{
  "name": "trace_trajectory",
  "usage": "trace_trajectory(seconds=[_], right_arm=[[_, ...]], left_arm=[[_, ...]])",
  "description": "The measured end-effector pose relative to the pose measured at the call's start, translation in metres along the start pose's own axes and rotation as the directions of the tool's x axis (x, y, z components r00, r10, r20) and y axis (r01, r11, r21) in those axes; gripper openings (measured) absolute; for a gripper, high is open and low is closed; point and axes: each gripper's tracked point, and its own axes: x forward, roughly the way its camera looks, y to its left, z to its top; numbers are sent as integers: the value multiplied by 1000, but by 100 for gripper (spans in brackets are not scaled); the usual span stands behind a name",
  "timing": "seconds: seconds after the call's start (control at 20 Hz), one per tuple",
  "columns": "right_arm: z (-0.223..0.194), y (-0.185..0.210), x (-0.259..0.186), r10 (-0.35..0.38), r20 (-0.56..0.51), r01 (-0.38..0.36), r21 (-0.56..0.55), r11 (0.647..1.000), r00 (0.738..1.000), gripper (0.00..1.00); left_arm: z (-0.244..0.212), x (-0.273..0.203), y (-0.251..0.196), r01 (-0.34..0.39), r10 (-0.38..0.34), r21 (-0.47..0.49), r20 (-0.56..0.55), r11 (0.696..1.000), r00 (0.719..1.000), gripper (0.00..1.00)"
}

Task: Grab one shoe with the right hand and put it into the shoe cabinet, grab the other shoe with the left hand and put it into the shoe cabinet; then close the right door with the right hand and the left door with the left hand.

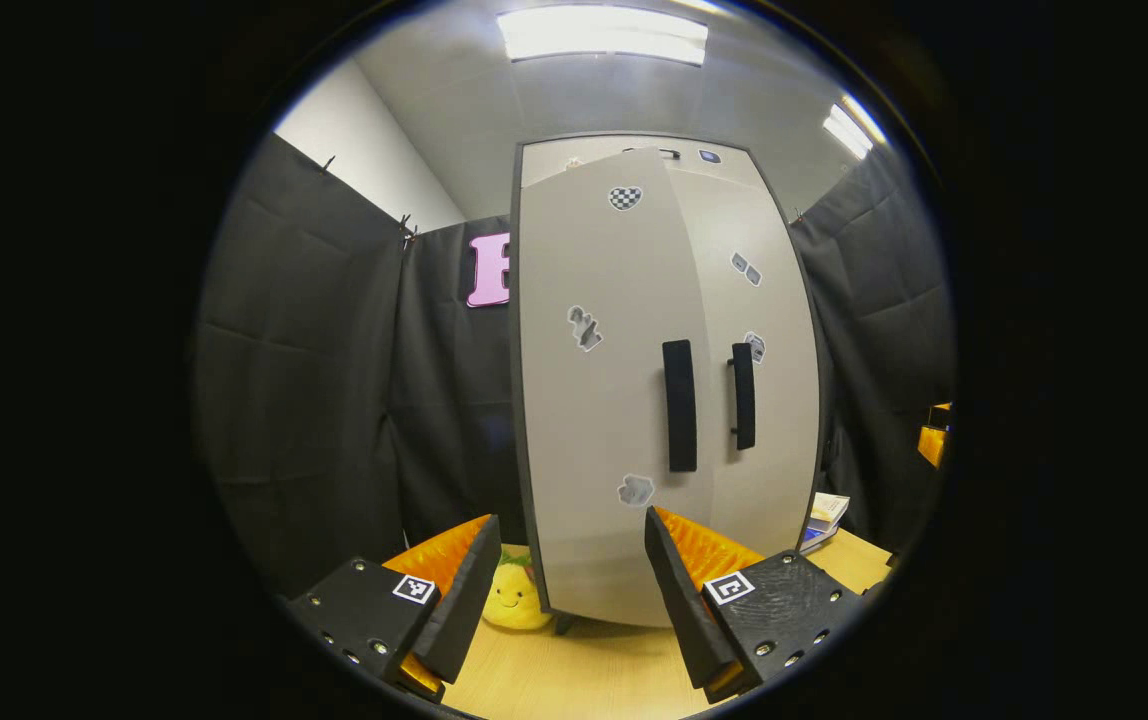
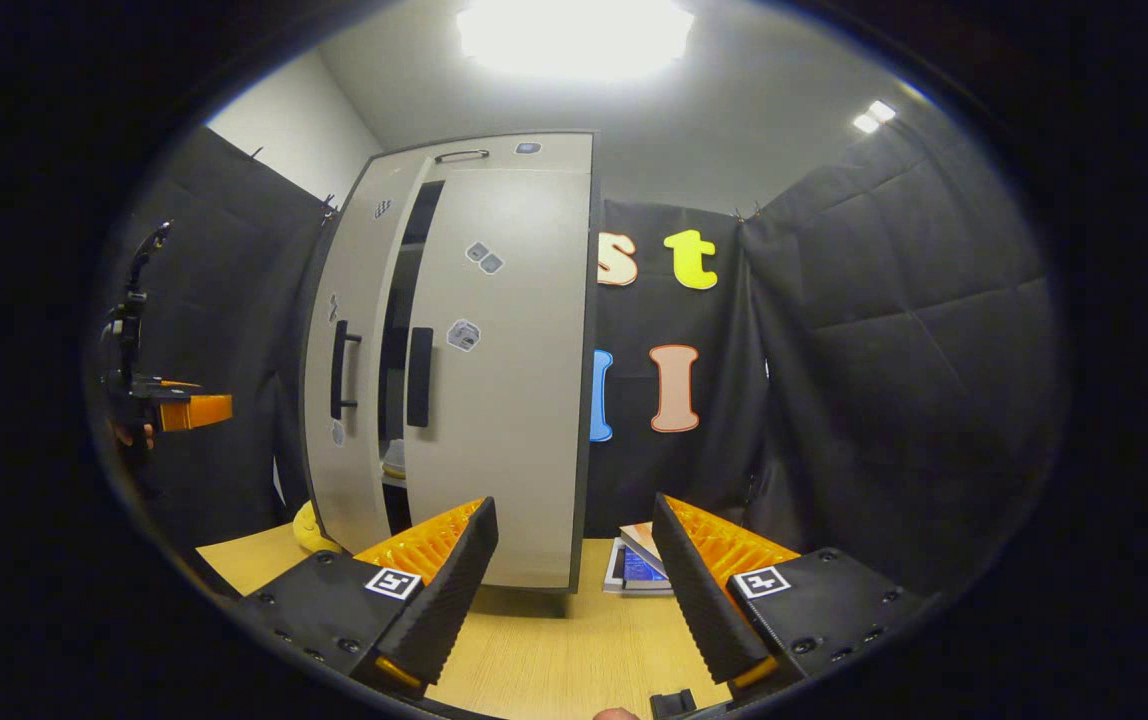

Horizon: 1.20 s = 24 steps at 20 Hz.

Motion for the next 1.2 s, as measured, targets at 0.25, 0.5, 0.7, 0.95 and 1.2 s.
trace_trajectory(seconds=[0.25,0.5,0.7,0.95,1.2], right_arm=[[4,22,-19,-2,13,2,5,1000,1000,97],[10,34,-38,-6,27,5,17,1000,1000,98],[14,38,-52,-16,46,15,25,1000,999,97],[17,35,-60,-29,50,28,22,999,998,97],[16,36,-61,-34,46,32,36,999,998,98]], left_arm=[[-7,-35,23,2,-2,7,-17,1000,1000,78],[-6,-68,39,-4,4,9,-18,1000,1000,78],[-4,-85,50,-15,15,15,-8,1000,1000,78],[-7,-96,56,-22,22,18,-15,1000,1000,78],[-2,-100,57,-21,21,21,-10,1000,1000,78]])
